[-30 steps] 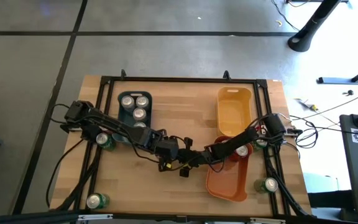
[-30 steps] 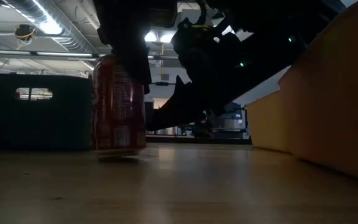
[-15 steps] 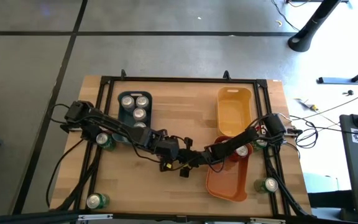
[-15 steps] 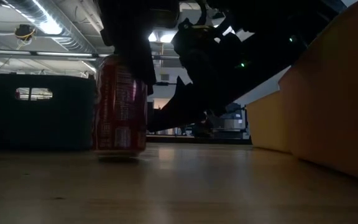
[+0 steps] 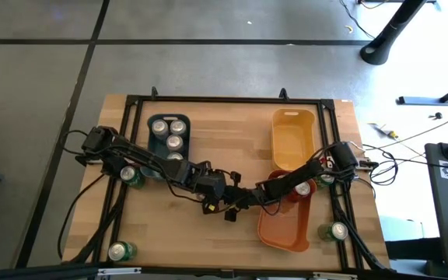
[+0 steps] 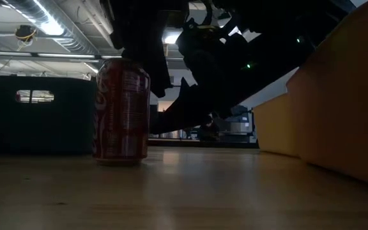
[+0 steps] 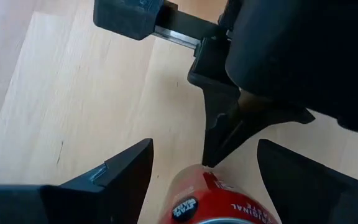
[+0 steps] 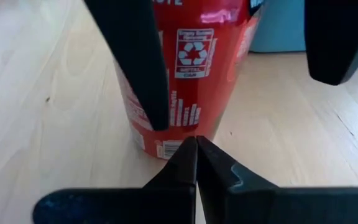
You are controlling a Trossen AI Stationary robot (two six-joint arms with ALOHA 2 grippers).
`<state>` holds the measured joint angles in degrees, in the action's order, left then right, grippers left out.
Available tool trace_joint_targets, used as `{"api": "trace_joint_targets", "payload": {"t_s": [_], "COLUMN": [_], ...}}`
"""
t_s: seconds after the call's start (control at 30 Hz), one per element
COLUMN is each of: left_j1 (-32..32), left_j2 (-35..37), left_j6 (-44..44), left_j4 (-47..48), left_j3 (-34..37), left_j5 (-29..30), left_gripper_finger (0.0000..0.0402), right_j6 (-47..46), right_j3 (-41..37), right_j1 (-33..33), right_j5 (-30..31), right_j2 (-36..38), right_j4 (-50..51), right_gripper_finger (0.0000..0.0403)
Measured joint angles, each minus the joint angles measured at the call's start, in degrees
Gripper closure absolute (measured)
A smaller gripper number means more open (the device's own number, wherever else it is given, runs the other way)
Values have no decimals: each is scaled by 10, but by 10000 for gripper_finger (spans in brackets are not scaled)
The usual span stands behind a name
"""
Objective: Sort soda cans
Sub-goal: Put the top red soda can into the orange bin
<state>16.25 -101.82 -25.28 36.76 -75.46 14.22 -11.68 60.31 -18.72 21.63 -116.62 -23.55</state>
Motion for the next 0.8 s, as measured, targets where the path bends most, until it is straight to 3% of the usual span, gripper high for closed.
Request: {"api": "trace_joint_targets", "payload": {"t_s": [0.2, 0.43, 0.8], "left_j1": [0, 15, 115], "left_j2": [0, 21, 143], "left_j6": [0, 13, -119], "left_j4": [23, 173, 325], "left_j3": [-17, -90, -92], "left_j5": [-1, 0, 171], "left_gripper_finger": [125, 125, 125], "right_j6": [0, 2, 0], "right_j3": [0, 0, 0], "right_j1": [0, 0, 0], "right_j5": [0, 14, -10], "right_j2": [0, 52, 123], "right_j4": [3, 60, 22], "right_gripper_finger": [397, 398, 397]}}
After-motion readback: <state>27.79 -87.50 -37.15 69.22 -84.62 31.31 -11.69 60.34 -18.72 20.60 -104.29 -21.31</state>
